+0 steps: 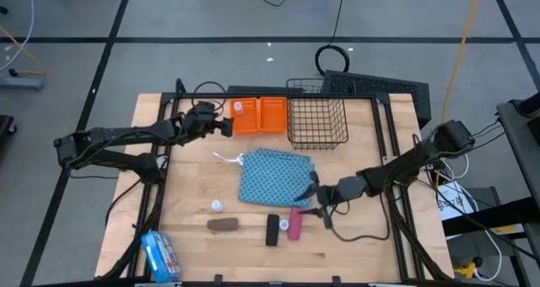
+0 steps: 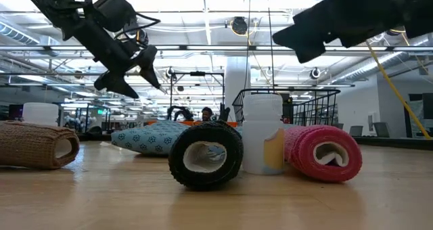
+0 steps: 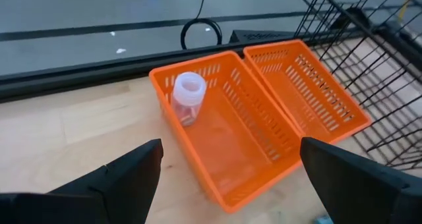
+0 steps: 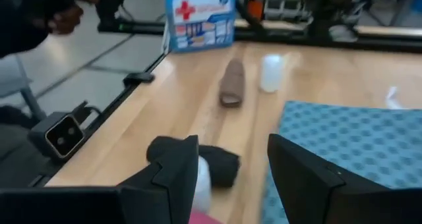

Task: Pick & Place Medicine items
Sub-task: Put the right transparent pill bottle into the left orange basket

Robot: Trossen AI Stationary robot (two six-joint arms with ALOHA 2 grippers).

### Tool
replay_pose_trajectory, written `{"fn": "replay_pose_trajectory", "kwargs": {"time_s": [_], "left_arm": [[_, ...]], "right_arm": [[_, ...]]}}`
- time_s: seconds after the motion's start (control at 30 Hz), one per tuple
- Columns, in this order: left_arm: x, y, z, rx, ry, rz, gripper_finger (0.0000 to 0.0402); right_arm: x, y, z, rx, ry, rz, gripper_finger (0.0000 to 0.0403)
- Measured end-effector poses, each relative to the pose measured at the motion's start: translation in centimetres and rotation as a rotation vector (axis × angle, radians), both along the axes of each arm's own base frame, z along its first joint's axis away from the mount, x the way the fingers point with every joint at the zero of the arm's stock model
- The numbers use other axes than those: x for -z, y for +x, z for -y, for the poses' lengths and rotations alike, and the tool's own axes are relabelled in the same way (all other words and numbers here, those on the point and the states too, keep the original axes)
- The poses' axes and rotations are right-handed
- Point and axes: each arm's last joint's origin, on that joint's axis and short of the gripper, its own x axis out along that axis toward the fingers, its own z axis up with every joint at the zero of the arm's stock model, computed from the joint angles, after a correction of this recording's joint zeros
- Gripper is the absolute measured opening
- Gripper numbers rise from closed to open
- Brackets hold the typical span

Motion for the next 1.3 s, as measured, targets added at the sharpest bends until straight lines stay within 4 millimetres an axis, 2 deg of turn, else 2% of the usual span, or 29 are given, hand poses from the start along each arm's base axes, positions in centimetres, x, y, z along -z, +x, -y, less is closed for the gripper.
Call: {"fn": "replay_pose_trajectory", "kwargs": {"time_s": [0.2,0.47,0.57,0.83,1.1,1.3], "left_arm": [[-0.3,0.2,-0.1,-0.022,-0.020,0.075,0.0367],[-0.9,0.5,-0.2,-0.042,-0.020,0.176,0.0367],[-1.1,0.6,-0.3,-0.032,0.002,0.187,0.0367],[-1.3,0.7,-0.3,-0.025,0.018,0.193,0.0367],[-1.3,0.7,-0.3,-0.025,0.017,0.193,0.0367],[-1.3,0.7,-0.3,-0.025,0.017,0.193,0.0367]], "right_arm": [[1.1,1.9,-1.4,-0.013,-0.004,-0.078,0.0179],[3.7,2.1,-3.2,0.021,0.010,-0.148,0.0252],[4.8,2.1,-3.9,0.045,-0.012,-0.173,0.0265],[6.3,4.2,-5.6,0.073,-0.045,-0.240,0.0253],[6.6,4.5,-5.7,0.098,-0.023,-0.299,0.0249],[8.0,5.4,-5.6,0.088,0.011,-0.268,0.0249]]}}
